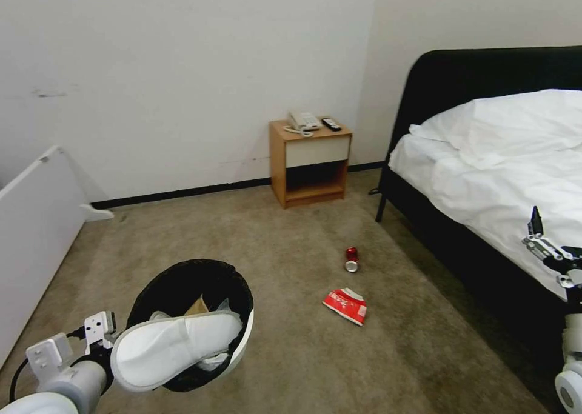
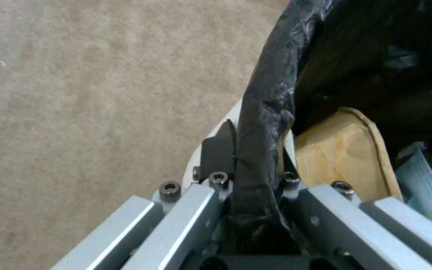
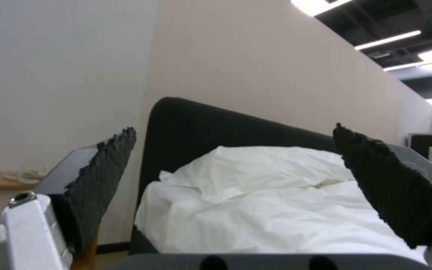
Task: Pick up the trash bin, then pick up the garbage from the floor and place it into the trash bin.
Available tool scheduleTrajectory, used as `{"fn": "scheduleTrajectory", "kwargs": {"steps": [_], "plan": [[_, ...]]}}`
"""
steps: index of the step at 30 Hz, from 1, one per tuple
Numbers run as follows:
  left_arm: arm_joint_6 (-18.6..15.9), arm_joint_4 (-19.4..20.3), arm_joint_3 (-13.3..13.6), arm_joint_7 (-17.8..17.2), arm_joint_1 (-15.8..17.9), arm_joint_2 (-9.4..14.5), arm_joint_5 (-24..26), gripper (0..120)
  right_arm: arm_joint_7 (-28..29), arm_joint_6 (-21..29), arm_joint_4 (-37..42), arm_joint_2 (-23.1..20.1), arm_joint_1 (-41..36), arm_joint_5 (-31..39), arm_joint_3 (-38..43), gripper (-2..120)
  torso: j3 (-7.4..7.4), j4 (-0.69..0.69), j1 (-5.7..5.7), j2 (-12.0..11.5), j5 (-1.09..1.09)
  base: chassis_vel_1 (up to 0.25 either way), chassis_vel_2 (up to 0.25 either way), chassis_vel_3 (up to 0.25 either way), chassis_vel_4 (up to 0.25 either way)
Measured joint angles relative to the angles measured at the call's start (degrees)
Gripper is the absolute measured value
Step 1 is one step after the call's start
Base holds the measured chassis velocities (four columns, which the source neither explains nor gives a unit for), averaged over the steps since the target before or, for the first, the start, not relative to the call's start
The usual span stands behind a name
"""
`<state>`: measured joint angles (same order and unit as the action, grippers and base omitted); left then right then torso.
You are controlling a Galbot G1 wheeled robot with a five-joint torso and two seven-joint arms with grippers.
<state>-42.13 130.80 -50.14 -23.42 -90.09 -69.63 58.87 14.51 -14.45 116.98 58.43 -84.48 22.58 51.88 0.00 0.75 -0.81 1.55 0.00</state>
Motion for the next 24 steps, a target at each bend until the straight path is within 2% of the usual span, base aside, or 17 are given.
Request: {"fn": "scheduleTrajectory", "kwargs": {"steps": [4, 5, 8, 24], "plan": [[0.0, -0.1, -0.1, 0.0, 0.0, 0.1, -0.3, 1, 0.0, -0.1, -0.3, -0.4, 0.1, 0.0, -0.4, 100, 0.0, -0.01, 0.0, 0.0, -0.01, 0.0, 0.0, 0.0, 0.0], [0.0, -0.1, -0.2, 0.0, 0.0, 0.1, -0.2, 1, -0.1, -0.2, -0.4, -0.7, 0.1, 0.0, -0.5, 100, 0.0, 0.04, 0.0, 0.0, -0.01, 0.0, 0.0, 0.0, 0.0], [0.0, -0.2, -0.3, 0.0, 0.0, 0.2, -0.2, 1, -0.3, -0.4, -0.6, -0.9, 0.3, -0.1, -0.8, 100, 0.0, 0.06, 0.0, 0.0, 0.0, 0.0, 0.0, 0.0, 0.0], [0.1, -0.8, -0.8, 0.4, -0.1, 0.4, -0.5, 1, -0.5, -1.1, -2.4, -0.9, 1.3, -0.8, -2.8, 100, 0.0, 0.04, 0.0, 0.0, 0.0, 0.0, 0.0, 0.0, 0.0]]}}
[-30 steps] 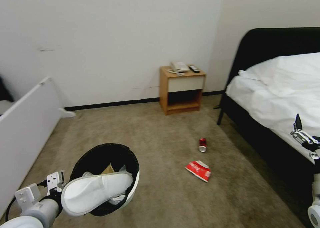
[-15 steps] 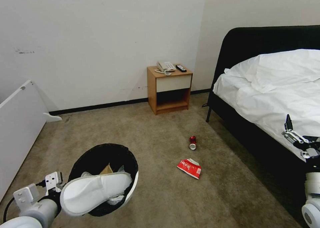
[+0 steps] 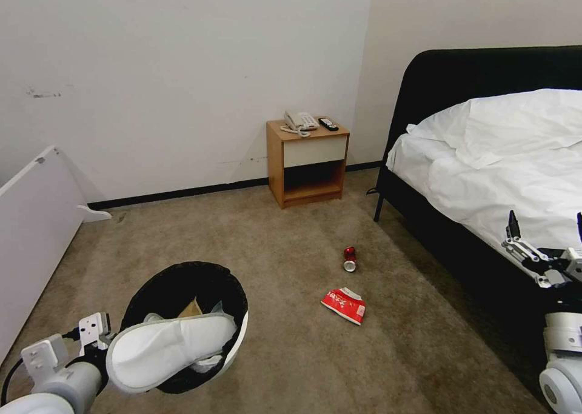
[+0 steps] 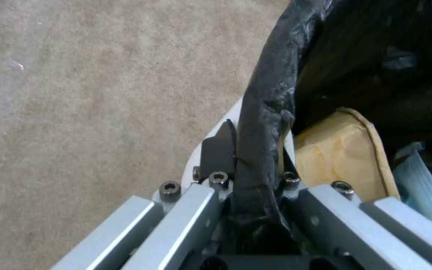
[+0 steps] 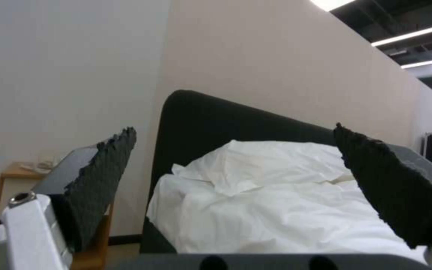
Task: Pick up the trash bin, then pick up the garbage from the floor and place it into the trash bin.
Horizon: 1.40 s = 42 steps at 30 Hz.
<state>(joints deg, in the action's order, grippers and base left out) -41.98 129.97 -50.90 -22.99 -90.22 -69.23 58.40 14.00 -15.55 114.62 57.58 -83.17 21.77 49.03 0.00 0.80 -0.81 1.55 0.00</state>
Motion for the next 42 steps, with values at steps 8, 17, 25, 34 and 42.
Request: {"fn": "scheduleTrajectory", "kwargs": {"steps": [8, 17, 25, 34, 42], "plan": [[-0.1, 0.0, -0.1, -0.6, 0.0, 0.2, 1.2, 1, -0.1, -0.3, -0.7, 0.4, 0.3, -0.1, -0.4, 100, 0.0, 0.0, 0.0, 0.0, 0.0, 0.0, 0.0, 0.0, 0.0], [-0.1, -0.5, -0.1, -0.6, 0.2, 0.2, 1.3, 1, -0.1, -0.6, -1.3, 0.8, 0.2, -0.4, -0.5, 100, 0.0, 0.0, 0.0, 0.0, 0.0, 0.0, 0.0, 0.0, 0.0], [-0.1, -0.7, -0.1, -0.6, 0.2, 0.2, 1.0, 1, -0.2, -0.7, -1.9, 1.1, 0.5, -0.6, -0.5, 100, 0.0, 0.0, 0.0, 0.0, 0.0, 0.0, 0.0, 0.0, 0.0], [0.0, -0.6, -0.2, -0.6, 0.0, 0.0, 0.8, 1, -0.2, -1.0, -2.3, 1.3, 0.5, -0.7, -0.6, 100, 0.0, 0.01, 0.0, 0.0, 0.0, 0.0, 0.0, 0.0, 0.0], [0.1, -0.6, -0.1, -0.6, 0.0, -0.3, 0.7, 1, -0.4, -1.3, -2.6, 1.3, 0.4, -0.8, -0.7, 100, 0.0, 0.0, 0.0, 0.0, 0.0, -0.072, 0.072, 0.075, -0.057]]}}
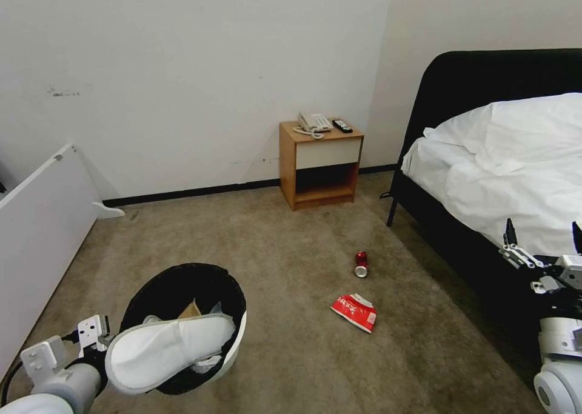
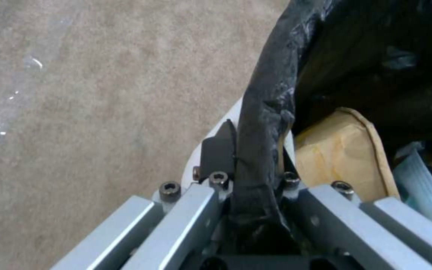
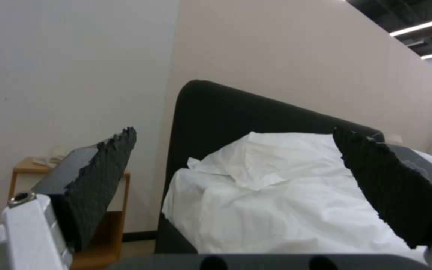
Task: Pick up the trash bin, then pick up the garbage from the floor and place it into the trash bin.
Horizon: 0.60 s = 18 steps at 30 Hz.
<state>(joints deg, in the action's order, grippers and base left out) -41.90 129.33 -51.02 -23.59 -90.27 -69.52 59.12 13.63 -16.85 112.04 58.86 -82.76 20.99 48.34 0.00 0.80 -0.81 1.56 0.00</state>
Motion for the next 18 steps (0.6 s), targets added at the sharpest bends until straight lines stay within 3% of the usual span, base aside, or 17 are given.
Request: {"fn": "scheduleTrajectory", "kwargs": {"steps": [18], "plan": [[0.0, 0.0, 0.2, 0.1, 0.0, -0.4, -0.3, 1, -0.2, -1.0, -1.1, 0.0, 0.0, -0.5, -0.1, 100, 0.0, 0.01, 0.0, 0.0, 0.0, -0.077, 0.071, 0.072, -0.071]]}}
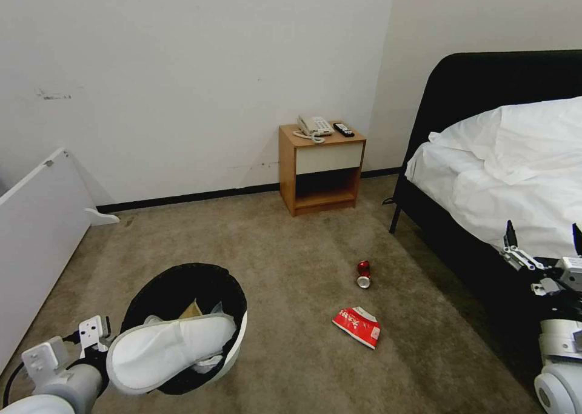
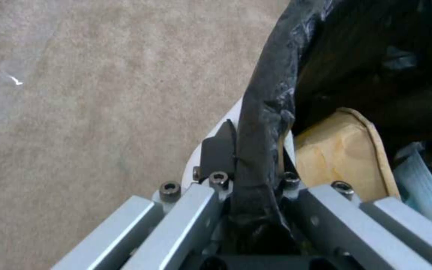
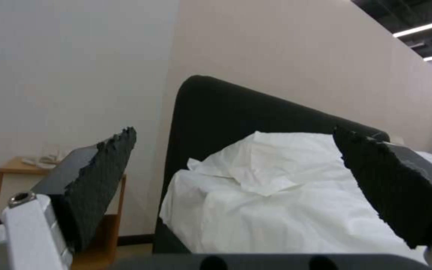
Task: Pick up the trash bin, then pick up the garbage from the floor and place it into the trash bin.
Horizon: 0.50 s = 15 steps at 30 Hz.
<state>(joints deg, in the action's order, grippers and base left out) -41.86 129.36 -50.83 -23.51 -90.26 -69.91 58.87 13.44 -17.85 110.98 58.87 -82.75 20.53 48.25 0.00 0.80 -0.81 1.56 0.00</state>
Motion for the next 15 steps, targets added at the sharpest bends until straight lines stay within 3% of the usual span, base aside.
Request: {"fn": "scheduleTrajectory", "kwargs": {"steps": [15], "plan": [[0.0, -0.4, 0.1, 0.0, 0.4, 0.3, 0.1, 1, -0.1, -0.9, -1.2, -0.2, 0.7, 0.0, -0.5, 100, 0.0, -0.01, 0.0, 0.0, 0.0, -0.076, 0.082, 0.076, -0.073]]}}
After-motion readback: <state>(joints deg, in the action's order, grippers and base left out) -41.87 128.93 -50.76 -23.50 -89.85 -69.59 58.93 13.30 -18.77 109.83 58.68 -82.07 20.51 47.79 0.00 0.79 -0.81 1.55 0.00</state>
